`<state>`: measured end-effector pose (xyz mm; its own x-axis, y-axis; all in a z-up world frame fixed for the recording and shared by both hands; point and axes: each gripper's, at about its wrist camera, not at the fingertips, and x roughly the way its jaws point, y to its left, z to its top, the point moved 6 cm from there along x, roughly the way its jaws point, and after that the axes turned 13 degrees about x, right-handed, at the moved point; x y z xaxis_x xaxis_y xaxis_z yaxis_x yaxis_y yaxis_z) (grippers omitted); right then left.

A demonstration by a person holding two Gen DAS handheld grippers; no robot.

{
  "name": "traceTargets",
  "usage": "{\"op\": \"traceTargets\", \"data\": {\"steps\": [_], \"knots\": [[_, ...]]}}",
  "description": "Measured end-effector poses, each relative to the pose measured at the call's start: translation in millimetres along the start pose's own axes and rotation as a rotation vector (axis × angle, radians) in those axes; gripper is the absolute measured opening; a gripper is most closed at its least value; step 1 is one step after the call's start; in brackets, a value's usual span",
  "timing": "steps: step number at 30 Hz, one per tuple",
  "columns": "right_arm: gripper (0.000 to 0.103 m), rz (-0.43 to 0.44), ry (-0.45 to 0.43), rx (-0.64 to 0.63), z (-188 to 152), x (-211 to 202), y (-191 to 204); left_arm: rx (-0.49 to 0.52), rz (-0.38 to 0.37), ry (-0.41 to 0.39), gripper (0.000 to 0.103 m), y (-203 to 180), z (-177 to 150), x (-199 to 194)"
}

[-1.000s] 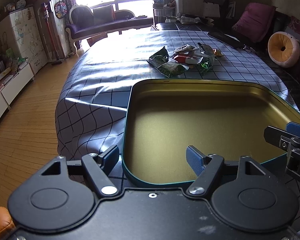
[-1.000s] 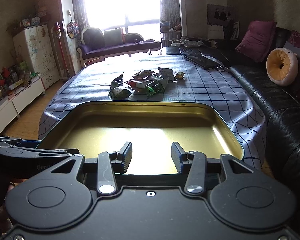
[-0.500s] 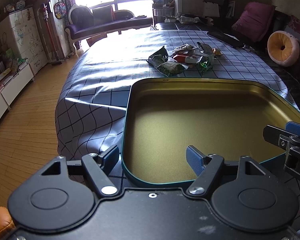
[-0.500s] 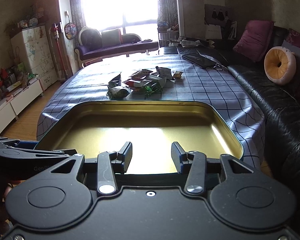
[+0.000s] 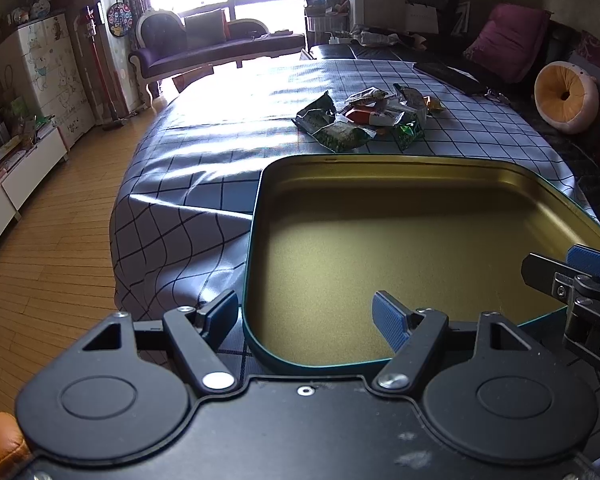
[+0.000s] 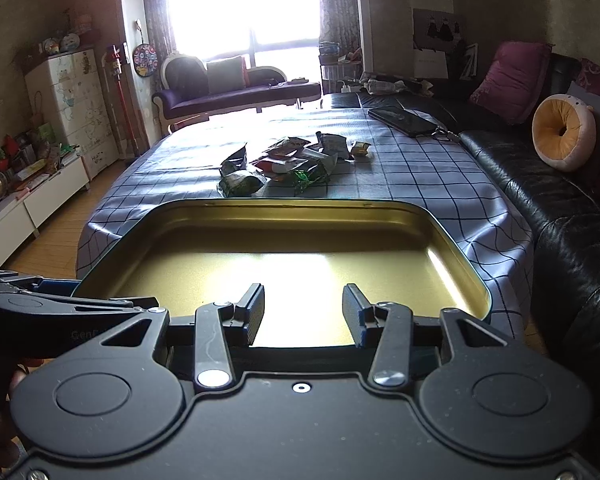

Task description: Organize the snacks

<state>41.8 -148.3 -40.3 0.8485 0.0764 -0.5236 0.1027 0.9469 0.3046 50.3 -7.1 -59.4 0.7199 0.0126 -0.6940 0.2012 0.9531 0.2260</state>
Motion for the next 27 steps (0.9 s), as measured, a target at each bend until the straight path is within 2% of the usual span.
{"op": "traceTargets", "data": {"steps": [27], "knots": [[0.053,0.006,0.001,-0.01,-1.6,1.4,1.2,-0.001,-0.002,0.003,0.077,0.0,-0.4,-0.1]]}}
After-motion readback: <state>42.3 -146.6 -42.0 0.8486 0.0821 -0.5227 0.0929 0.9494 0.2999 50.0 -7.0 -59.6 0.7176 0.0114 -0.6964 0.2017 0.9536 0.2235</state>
